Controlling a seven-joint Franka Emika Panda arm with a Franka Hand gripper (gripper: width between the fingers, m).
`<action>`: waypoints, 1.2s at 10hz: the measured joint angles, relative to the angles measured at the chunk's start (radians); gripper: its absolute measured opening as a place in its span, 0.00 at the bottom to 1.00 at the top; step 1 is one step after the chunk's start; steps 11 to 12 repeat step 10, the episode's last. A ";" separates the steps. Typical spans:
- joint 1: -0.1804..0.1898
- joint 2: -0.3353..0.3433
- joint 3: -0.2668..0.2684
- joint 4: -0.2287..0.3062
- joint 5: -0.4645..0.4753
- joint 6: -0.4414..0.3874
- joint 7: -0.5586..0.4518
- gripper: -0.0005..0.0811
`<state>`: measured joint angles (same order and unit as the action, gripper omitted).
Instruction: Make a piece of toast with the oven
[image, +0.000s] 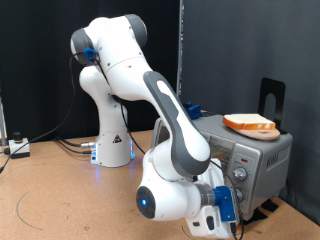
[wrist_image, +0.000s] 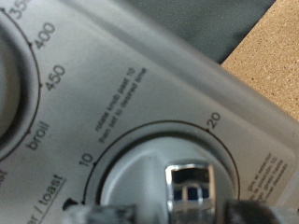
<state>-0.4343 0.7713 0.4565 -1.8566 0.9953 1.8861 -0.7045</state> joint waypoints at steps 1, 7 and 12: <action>0.000 0.000 0.000 0.000 0.000 0.000 0.003 0.33; -0.052 -0.035 -0.032 0.014 -0.033 -0.120 0.092 0.94; -0.081 -0.085 -0.078 0.014 -0.102 -0.135 0.151 0.99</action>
